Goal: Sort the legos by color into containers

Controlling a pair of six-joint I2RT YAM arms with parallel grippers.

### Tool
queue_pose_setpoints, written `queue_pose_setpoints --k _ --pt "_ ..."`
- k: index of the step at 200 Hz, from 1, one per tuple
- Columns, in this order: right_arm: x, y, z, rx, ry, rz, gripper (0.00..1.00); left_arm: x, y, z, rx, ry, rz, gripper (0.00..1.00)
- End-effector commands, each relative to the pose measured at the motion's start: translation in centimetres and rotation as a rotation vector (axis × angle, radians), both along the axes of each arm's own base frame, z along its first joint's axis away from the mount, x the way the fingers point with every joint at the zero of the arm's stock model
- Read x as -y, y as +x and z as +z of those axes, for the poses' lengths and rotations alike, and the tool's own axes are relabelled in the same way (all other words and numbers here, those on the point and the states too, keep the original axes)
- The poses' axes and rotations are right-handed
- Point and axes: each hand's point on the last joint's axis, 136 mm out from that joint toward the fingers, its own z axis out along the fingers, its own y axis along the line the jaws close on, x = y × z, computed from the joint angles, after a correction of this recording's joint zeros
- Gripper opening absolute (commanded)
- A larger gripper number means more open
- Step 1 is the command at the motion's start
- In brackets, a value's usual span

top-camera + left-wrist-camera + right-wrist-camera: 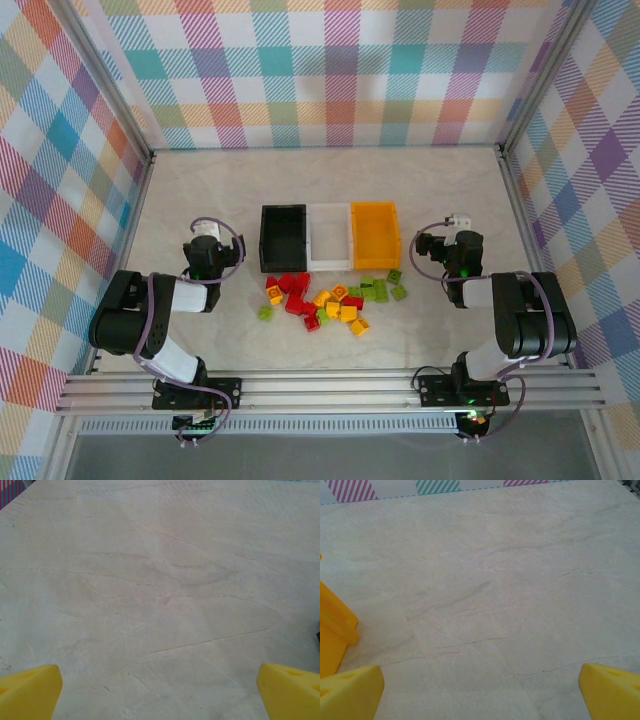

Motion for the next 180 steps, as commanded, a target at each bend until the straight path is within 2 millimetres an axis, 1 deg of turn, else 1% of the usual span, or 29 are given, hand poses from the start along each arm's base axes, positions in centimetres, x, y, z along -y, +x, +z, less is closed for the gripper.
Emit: queue_pose_setpoints --k 1,54,72,78,82,88,95,97,116,128,133,136,141,151,158,161,166,171,175,176,178,180 --pt "-0.3 0.8 1.3 0.046 -0.001 0.018 1.0 -0.2 0.7 1.1 0.036 -0.008 -0.003 1.0" --pt "-0.3 0.8 1.3 0.043 0.0 0.018 1.0 -0.2 0.7 1.0 0.032 -0.008 -0.004 1.0" --pt "-0.3 0.8 1.2 0.04 0.009 0.022 1.0 -0.1 0.7 1.3 0.042 -0.008 -0.004 1.0" --pt "0.1 1.0 1.8 0.058 0.008 -0.002 1.0 -0.3 0.8 1.6 0.035 -0.005 0.002 1.0" --pt "0.5 0.9 2.2 0.057 0.008 -0.025 1.0 0.0 0.9 1.9 0.02 -0.005 -0.009 1.0" --pt "1.0 0.7 2.8 0.038 0.005 -0.054 1.0 0.3 0.9 2.6 -0.008 -0.004 -0.025 1.0" --pt "1.3 0.7 4.1 0.035 0.003 -0.079 1.0 0.2 1.0 3.4 -0.022 -0.003 -0.024 1.0" --pt "1.5 0.5 3.9 0.011 0.001 -0.085 1.0 0.3 1.0 3.6 -0.024 -0.001 -0.024 1.0" --pt "1.1 0.1 5.5 -0.021 0.031 -0.081 1.0 -0.1 0.5 5.6 0.007 -0.011 0.0 1.0" --pt "1.1 -0.5 6.1 -0.033 0.054 -0.102 1.0 -0.6 -0.1 7.5 0.073 -0.049 0.041 1.0" --pt "1.4 -0.8 6.1 -0.049 0.054 -0.127 1.0 -0.6 -0.3 8.4 0.102 -0.07 0.049 1.0" --pt "1.4 -0.8 6.6 -0.04 0.055 -0.134 1.0 -0.6 -0.4 9.0 0.121 -0.082 0.051 1.0" --pt "1.4 -1.1 6.8 -0.051 0.052 -0.146 1.0 -0.6 -0.6 10.1 0.152 -0.108 0.056 1.0" --pt "2.1 -1.7 7.6 -0.06 0.044 -0.205 1.0 -0.7 -0.9 12.0 0.216 -0.169 0.075 1.0" --pt "3.1 -2.2 8.2 -0.064 0.054 -0.285 1.0 -1.3 -1.2 13.1 0.256 -0.227 0.129 1.0" --pt "3.7 -2.5 8.5 -0.063 0.072 -0.33 1.0 -1.8 -1.3 13.4 0.269 -0.264 0.172 1.0" --pt "4.6 -3.0 8.9 -0.064 0.118 -0.416 1.0 -3.2 -1.7 13.8 0.287 -0.331 0.287 1.0" --pt "5.3 -3.7 9.0 -0.07 0.187 -0.504 1.0 -4.7 -2.8 13.0 0.255 -0.399 0.424 1.0" --pt "5.8 -4.6 8.6 -0.094 0.265 -0.58 1.0 -5.6 -3.5 13.0 0.241 -0.452 0.516 1.0" --pt "5.8 -4.6 8.8 -0.089 0.289 -0.597 1.0 -5.8 -3.7 12.8 0.233 -0.464 0.538 1.0" --pt "6.1 -5.4 8.2 -0.119 0.325 -0.642 1.0 -6.1 -4.2 12.6 0.213 -0.481 0.577 1.0" --pt "6.2 -5.7 8.4 -0.12 0.372 -0.68 1.0 -6.4 -4.8 12.4 0.192 -0.495 0.612 1.0"
